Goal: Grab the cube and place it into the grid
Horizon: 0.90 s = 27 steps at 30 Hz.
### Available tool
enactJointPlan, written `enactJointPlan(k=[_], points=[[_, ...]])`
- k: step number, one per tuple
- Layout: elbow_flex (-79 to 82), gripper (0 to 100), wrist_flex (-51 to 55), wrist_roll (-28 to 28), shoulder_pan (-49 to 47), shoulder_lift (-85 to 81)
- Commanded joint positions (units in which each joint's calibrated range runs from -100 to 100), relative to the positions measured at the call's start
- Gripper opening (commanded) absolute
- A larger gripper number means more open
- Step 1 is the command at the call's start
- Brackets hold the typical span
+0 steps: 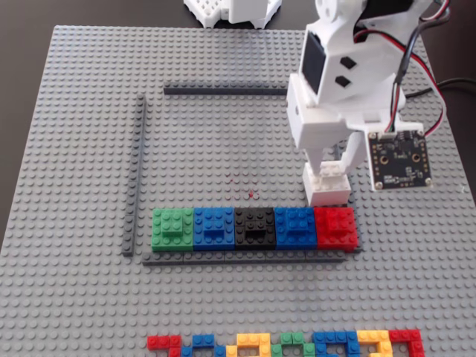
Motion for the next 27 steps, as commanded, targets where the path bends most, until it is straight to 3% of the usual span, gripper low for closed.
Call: enactJointPlan(k=[1,27], points=[[-4.7,5,-0.4,0.0,0.7,-1.8],[-1.7,5,-3.0,-0.4,0.9,-1.4]])
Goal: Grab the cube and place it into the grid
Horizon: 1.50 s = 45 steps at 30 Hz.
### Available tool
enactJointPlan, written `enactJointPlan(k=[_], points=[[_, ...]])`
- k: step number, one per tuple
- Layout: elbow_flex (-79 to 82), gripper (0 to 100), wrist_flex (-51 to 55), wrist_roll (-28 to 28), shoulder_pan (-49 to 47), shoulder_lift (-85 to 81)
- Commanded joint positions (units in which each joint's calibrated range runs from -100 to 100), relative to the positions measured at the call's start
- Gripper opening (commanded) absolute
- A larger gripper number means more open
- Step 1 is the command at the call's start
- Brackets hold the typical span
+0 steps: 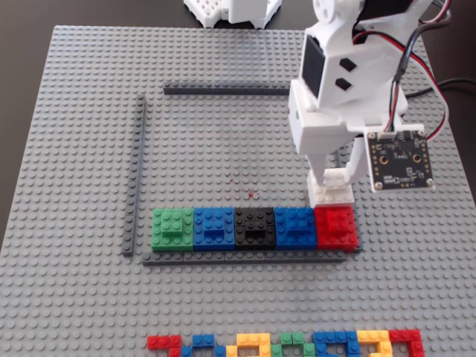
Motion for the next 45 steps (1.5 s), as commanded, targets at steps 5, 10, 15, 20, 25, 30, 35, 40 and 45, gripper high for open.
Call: enactJointPlan(k=[5,10,15,20,25,30,35,40,45], points=[[-0.4,4,-1.1,0.3,0.8,-1.8],[0.6,4,-1.4,0.5,1.0,-1.9],[1.6,4,-1.6,0.6,1.3,-2.4],[2.7,4,-2.0,0.7,1.6,-2.9],[3.2,4,-1.9,0.8,1.8,-3.5],[3.7,4,-2.0,0.7,1.8,-3.9],[3.7,4,-2.0,0.1,1.3,-4.4],[3.6,4,-2.1,-0.9,0.4,-5.0],[3.6,4,-2.3,-1.7,-0.1,-5.3]])
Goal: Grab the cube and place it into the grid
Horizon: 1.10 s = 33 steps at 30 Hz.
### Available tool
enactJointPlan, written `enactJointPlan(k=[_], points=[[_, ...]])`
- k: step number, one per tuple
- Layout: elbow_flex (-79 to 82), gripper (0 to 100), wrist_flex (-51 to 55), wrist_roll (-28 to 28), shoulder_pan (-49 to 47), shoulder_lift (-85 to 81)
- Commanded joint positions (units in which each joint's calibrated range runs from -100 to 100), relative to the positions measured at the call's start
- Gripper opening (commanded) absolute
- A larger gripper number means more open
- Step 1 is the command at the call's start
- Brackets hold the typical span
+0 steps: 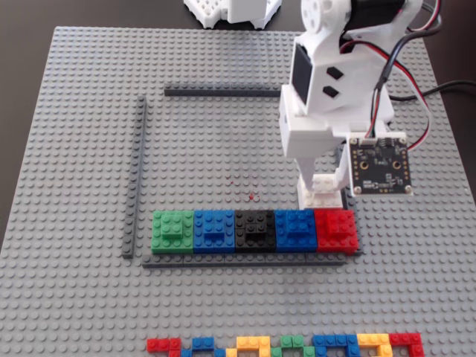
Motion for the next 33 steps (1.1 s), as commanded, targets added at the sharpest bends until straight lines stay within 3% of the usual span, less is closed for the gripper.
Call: enactJointPlan(k=[1,33], points=[[-0.3,4,-0.6,-0.7,-0.9,-5.1],[0.2,5,-2.2,-1.7,-2.5,-6.3]])
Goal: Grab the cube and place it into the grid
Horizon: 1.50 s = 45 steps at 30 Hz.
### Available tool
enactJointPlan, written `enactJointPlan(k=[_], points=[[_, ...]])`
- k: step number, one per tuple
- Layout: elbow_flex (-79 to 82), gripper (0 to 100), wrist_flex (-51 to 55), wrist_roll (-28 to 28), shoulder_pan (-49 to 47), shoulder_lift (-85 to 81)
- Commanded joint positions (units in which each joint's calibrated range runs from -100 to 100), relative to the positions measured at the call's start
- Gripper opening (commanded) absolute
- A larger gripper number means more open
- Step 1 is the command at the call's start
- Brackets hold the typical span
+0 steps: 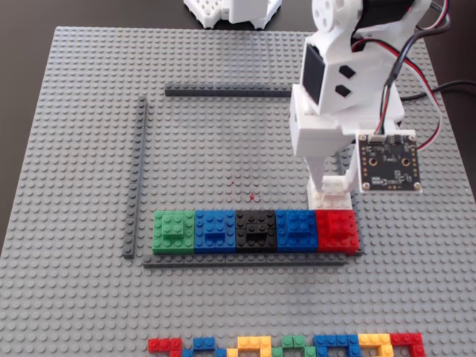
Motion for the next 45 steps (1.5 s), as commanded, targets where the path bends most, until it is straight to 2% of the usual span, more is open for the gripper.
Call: enactJointPlan(k=[1,22,36,44,45], points=[[-0.1,5,-0.9,0.0,-0.7,-5.8],[2.2,20,-1.2,0.6,0.7,-6.1],[0.5,20,0.9,0.9,1.2,-12.4],[3.9,19,2.7,2.5,0.7,-26.3],[5.2,16,2.7,2.5,0.7,-29.0]])
